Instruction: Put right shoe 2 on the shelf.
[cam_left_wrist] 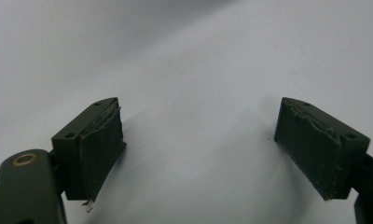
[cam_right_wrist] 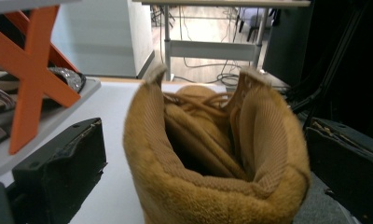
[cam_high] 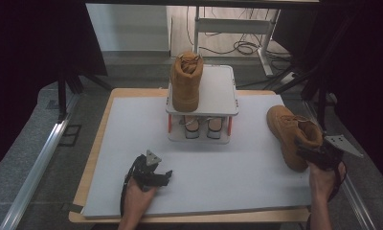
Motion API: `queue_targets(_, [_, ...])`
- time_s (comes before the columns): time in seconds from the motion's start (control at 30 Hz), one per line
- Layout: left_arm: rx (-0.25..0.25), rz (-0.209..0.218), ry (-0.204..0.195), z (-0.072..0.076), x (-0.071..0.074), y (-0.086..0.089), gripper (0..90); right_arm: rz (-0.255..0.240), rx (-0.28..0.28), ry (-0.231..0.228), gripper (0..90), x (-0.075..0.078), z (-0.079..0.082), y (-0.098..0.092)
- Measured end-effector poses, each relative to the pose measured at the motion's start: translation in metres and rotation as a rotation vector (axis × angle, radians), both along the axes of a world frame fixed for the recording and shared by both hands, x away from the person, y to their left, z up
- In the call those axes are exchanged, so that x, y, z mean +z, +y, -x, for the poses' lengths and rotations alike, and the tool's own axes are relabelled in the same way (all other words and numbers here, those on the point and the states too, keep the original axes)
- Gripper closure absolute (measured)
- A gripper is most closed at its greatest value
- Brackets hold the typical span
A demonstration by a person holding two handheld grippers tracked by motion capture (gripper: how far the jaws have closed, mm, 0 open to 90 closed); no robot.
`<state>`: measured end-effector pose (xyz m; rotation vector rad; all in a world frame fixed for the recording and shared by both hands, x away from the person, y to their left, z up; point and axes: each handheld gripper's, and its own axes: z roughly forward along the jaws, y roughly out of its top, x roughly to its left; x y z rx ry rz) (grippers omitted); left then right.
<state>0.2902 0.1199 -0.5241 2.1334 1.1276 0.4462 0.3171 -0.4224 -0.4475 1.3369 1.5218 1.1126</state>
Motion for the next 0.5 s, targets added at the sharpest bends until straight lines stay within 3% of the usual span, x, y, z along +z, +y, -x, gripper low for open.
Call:
queue_targets(0.1, [0.0, 0.0, 0.0, 0.0, 0.0, 0.0, 15.2, -0.008, 0.0, 0.025, 0.0, -0.009, -0.006, -0.002])
queue_targets(0.3, [0.0, 0.0, -0.001, 0.0, 0.0, 0.0, 15.2, -0.027, 0.019, 0.026, 0.0, -0.016, -0.012, -0.003])
queue_targets(0.5, [0.0, 0.0, 0.0, 0.0, 0.0, 0.0, 15.2, -0.009, 0.01, 0.04, 0.0, -0.018, -0.02, -0.001])
